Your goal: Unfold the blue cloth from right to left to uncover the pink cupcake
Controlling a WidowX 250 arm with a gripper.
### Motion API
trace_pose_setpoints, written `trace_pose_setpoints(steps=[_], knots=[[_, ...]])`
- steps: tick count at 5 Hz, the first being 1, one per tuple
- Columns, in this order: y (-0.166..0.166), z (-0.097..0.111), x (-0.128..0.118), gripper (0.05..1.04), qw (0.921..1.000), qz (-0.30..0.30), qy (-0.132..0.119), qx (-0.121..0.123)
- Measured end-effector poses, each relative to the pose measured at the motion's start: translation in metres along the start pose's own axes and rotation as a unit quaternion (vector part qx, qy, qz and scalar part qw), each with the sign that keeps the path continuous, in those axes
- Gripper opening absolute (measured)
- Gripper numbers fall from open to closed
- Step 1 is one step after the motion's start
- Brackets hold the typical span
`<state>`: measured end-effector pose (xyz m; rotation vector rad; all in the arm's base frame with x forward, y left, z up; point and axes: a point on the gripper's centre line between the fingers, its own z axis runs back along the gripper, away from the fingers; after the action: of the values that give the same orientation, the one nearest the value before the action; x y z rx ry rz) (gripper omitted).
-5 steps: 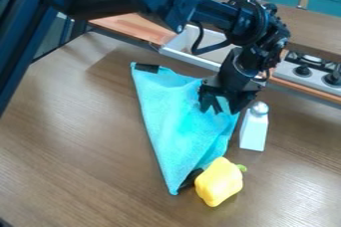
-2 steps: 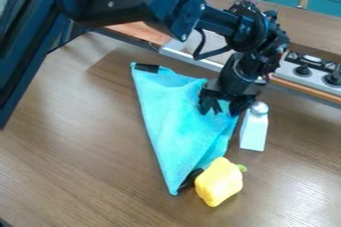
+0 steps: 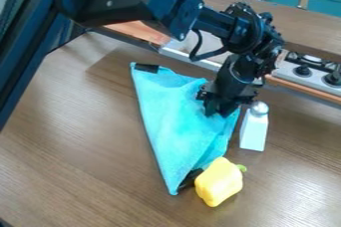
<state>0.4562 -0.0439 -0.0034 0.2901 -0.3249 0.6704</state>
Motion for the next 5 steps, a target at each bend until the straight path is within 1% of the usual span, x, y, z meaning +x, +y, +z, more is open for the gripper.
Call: trace_pose_setpoints(steps=[1, 2, 3, 4, 5], knots=[[0.002, -0.004, -0.004, 0.170, 1.0000, -0.004, 0.002, 0.003], [0.001, -0.004, -0.005, 0.061, 0.9999, -0.012, 0.005, -0.001], [0.000, 0.011, 0.001, 0.049, 0.9994, -0.005, 0.008, -0.032], [0.001, 0.043, 0.018, 0.049, 0.9960, 0.011, 0.001, -0.088], [0.010, 0.064, 0.033, 0.049, 0.9916, 0.028, -0.002, -0.127]])
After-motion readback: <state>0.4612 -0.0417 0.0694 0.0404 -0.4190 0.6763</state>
